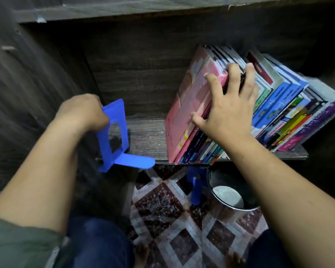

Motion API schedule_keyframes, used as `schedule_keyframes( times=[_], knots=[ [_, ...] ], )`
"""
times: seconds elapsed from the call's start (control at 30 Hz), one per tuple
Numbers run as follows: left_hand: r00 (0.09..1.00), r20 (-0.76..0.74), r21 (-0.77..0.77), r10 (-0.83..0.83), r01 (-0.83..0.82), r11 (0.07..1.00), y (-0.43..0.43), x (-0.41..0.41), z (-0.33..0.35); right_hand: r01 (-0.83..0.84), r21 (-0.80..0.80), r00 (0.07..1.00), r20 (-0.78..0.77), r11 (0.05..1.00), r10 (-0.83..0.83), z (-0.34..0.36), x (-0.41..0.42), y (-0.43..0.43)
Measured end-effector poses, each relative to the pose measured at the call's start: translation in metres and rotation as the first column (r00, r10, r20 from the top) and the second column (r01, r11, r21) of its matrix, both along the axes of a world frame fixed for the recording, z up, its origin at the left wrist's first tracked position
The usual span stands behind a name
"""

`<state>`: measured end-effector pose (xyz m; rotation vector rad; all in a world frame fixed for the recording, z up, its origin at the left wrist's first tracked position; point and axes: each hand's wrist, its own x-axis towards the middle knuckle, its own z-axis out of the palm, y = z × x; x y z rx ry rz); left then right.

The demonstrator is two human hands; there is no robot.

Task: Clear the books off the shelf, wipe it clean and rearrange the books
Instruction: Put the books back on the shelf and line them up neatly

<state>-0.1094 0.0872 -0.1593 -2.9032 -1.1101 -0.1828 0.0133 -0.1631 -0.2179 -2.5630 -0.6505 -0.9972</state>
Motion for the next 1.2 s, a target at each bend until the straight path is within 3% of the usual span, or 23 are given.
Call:
schedule_keyframes(
  times=[0.27, 0.8, 1.07, 1.2],
  knots=[
    [0.944, 0.315, 0.013, 0.095, -0.104, 0.994, 0.016, 0.03, -0.03, 0.007, 0.023, 1.0, 0.026, 1.0, -0.008, -0.004, 0.003, 0.003],
    [0.931, 0.347, 0.027, 0.115, -0.132, 0.991, 0.048, 0.035, -0.081, 0.009, 0.029, 1.0, 0.013, 1.0, -0.01, -0.006, 0.003, 0.005],
    [0.934, 0.358, 0.234, -0.013, -0.076, 0.969, 0.051, 0.035, -0.099, -0.002, 0.016, 1.0, 0.002, 1.0, 0.002, -0.005, 0.002, 0.006],
    [0.876, 0.421, 0.221, -0.237, 0.154, 0.963, 0.002, 0.04, -0.078, -0.049, 0.096, 0.996, 0.08, 0.994, 0.041, 0.001, 0.002, -0.001]
  ],
)
